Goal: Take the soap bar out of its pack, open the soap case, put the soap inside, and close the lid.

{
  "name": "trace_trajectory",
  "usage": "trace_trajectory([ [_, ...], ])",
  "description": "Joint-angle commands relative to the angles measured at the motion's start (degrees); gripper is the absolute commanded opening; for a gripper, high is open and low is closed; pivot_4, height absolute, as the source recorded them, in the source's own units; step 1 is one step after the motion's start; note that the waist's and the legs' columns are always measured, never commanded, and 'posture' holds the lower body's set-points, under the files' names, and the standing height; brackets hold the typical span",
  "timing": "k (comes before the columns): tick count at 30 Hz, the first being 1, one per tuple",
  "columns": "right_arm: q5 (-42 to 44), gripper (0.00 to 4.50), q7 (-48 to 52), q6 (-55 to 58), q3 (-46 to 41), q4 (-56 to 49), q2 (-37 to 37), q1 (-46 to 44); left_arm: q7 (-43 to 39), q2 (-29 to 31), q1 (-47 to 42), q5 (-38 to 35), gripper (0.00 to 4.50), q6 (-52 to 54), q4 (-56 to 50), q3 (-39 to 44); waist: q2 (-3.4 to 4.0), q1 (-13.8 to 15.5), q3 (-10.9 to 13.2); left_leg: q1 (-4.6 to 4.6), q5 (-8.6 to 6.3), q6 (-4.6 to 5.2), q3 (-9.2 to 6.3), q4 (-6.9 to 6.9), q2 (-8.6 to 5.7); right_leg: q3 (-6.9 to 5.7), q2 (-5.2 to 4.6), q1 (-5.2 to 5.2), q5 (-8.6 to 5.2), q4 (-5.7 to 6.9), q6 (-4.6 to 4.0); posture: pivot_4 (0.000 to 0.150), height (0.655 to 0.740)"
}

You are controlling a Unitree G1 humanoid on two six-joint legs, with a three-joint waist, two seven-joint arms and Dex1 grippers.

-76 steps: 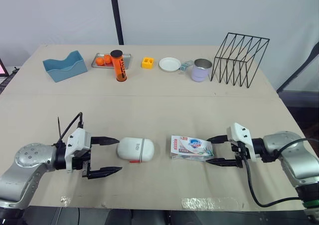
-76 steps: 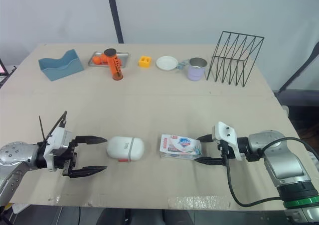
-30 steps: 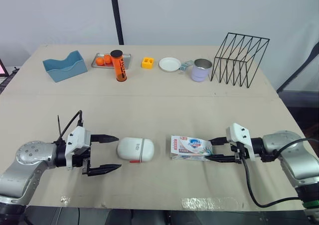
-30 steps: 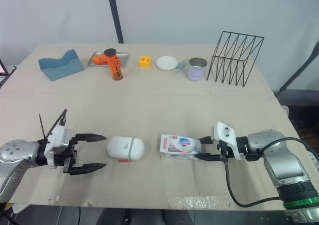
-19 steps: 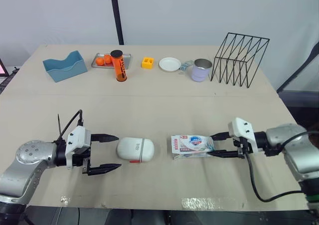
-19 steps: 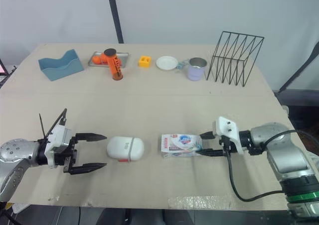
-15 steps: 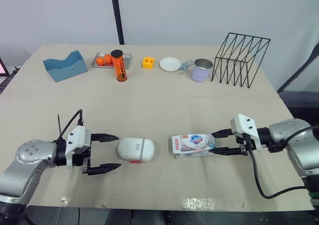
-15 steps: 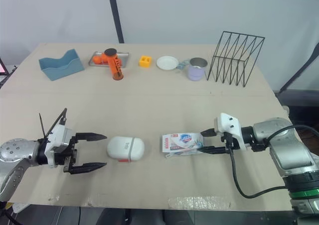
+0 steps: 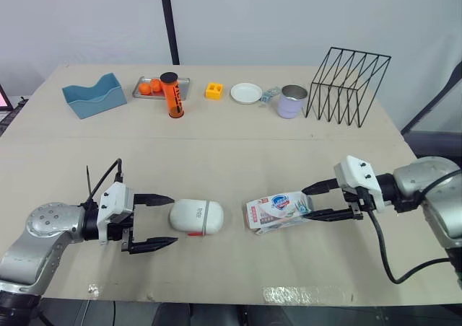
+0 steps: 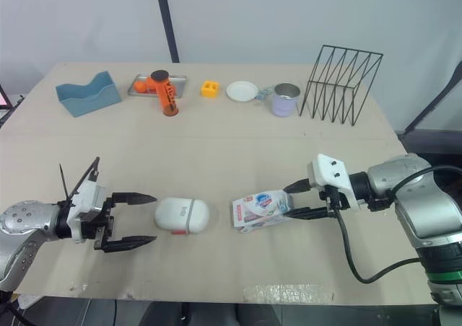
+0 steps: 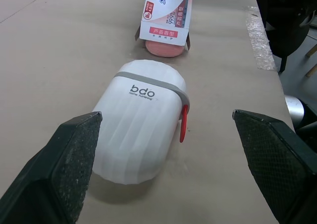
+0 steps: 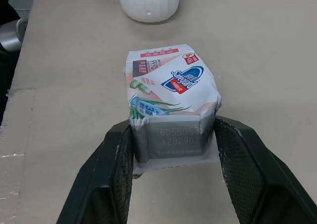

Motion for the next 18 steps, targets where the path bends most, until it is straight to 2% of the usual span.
trace_trajectory([
  [1, 2.1, 2.55, 0.8, 0.5, -3.0, -2.3, -1.8, -1.1, -0.6, 0.2, -0.6, -0.2, 4.50, -0.5, 0.2, 0.4, 0.00, 0.0, 0.0, 0.00, 0.00, 0.00, 0.00, 0.00, 0.00, 0.00, 0.00, 0.00, 0.00, 0.00, 0.00, 0.150, 0.7400],
  [10, 5.1, 2.55, 1.7, 2.3, -7.7, -2.6, -4.8, 1.5, -1.9, 0.5, -1.9, 0.4, 4.50, -1.1, 2.2, 0.4, 0.00, 0.0, 0.0, -0.01, 0.00, 0.00, 0.00, 0.00, 0.00, -0.01, -0.01, 0.00, 0.00, -0.01, 0.00, 0.150, 0.7400],
  [18, 7.7, 2.55, 2.4, 4.8, -15.3, 1.6, -8.2, 4.4, -2.9, 0.2, -3.9, 1.2, 4.50, -1.5, 4.1, -0.2, 0.00, 0.0, 0.0, -0.02, 0.00, 0.00, 0.01, 0.00, -0.01, -0.01, -0.01, -0.01, 0.00, -0.01, 0.00, 0.150, 0.7400],
])
